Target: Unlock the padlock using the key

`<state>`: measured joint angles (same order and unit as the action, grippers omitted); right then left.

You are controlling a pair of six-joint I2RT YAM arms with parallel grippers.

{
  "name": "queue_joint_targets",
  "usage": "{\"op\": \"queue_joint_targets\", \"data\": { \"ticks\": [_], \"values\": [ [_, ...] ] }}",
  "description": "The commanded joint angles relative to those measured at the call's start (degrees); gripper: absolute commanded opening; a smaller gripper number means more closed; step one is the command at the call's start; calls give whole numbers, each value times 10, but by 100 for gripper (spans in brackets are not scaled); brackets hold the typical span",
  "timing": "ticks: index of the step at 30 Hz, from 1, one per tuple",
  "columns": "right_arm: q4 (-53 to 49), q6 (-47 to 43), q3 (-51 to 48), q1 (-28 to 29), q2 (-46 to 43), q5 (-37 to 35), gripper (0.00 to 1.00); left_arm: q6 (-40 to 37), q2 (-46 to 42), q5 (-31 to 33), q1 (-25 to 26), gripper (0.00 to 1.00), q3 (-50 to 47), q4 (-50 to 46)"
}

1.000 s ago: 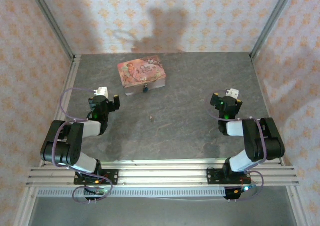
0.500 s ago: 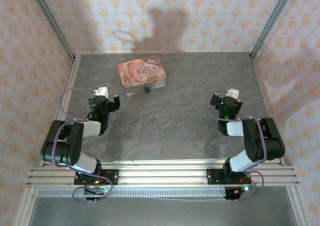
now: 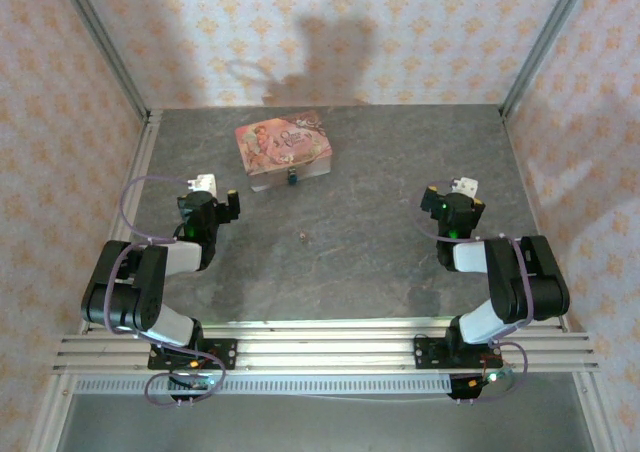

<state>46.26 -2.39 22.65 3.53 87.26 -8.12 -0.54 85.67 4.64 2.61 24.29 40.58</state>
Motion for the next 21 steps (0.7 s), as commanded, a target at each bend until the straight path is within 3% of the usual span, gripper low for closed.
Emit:
{"op": "queue_joint_targets", "data": {
  "ticks": [1, 13, 15, 18, 21],
  "values": [
    [-2, 6, 8, -4, 0, -10, 100, -5, 2, -4, -2, 100, 3, 16],
    [-3, 7, 8, -4, 1, -9, 100, -5, 0, -4, -2, 100, 7, 10],
    [-2, 7, 7, -4, 0, -10, 100, -2, -22, 0, -2, 100, 30, -42],
    [-19, 0, 14, -4, -9, 2, 100, 41, -65, 35, -2, 100, 122, -250],
    [-188, -11, 95, 0, -42, 11, 100, 86, -83, 1, -2, 100, 189, -364]
  ]
}}
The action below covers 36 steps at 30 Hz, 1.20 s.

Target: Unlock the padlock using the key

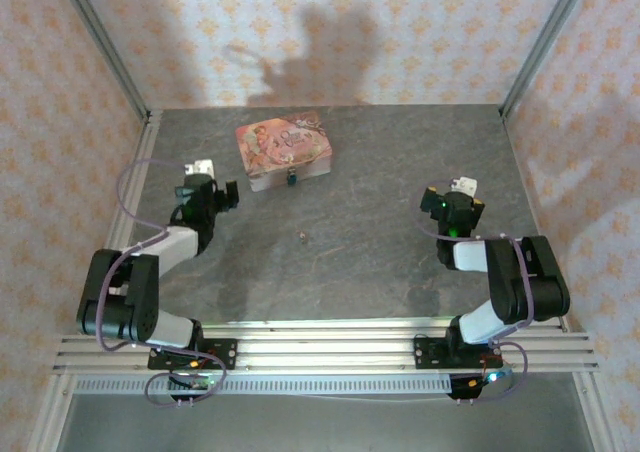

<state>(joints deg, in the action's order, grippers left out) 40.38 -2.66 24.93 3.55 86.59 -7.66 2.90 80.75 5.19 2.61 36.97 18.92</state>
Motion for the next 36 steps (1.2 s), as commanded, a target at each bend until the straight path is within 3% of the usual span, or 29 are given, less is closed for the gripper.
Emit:
{"op": "queue_joint_targets", "data": {
  "ticks": [1, 5, 10, 17, 22, 26, 33, 34, 36],
  "values": [
    [-193, -7, 111, 1, -37, 5, 99, 72, -34, -15, -2, 100, 82, -175],
    [-443, 133, 312, 4, 10, -1, 99, 173, 12, -61, -2, 98, 198, -312],
    [-578, 238, 537, 50, 157, 55, 93, 273, 116, -150, 4, 81, 342, -411],
    [-695, 277, 873, 152, 397, 137, 92, 357, 182, -56, 48, 80, 430, -461],
    [-793, 274, 1094, 191, 543, 179, 92, 390, 212, -52, 66, 80, 451, -466],
    [-802, 277, 1169, 205, 600, 213, 92, 402, 233, -52, 75, 80, 451, -463],
    [-785, 280, 1168, 207, 631, 249, 87, 372, 275, -104, 84, 82, 441, -414],
    [-779, 275, 1163, 208, 633, 258, 84, 364, 282, -122, 85, 82, 442, -403],
    [-766, 260, 1150, 207, 633, 285, 69, 350, 284, -146, 89, 79, 442, -384]
  ]
}}
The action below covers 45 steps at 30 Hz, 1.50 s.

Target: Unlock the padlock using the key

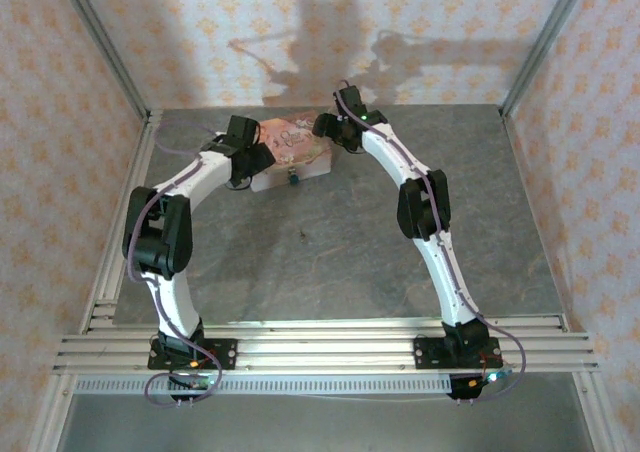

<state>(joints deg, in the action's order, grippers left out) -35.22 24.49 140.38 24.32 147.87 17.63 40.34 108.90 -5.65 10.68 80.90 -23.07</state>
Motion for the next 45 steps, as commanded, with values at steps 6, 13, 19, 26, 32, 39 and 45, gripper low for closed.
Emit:
{"op": "queue_joint_targets", "data": {
  "ticks": [6, 13, 19, 26, 32, 39, 45],
  "values": [
    [-17, -48, -51, 0, 1, 69, 40, -71, 26, -88, 41, 67, 6, 46],
    [70, -55, -324, -2, -165, 17, 37, -78, 11, -110, 90, 65, -16, 43],
    [104, -29, -518, -25, -293, -28, 39, -83, 9, -88, 162, 65, -16, 36],
    [61, -3, -561, -51, -383, -47, 47, -81, -34, -31, 181, 68, -13, -1],
    [33, 12, -573, -54, -458, -58, 59, -90, -112, 56, 180, 77, -22, -78],
    [33, 27, -636, -54, -543, -45, 63, -36, -215, 88, 181, 72, -131, -125],
    [77, 56, -753, -47, -625, -32, 63, 79, -292, -10, 190, 56, -327, 35]
  ]
}}
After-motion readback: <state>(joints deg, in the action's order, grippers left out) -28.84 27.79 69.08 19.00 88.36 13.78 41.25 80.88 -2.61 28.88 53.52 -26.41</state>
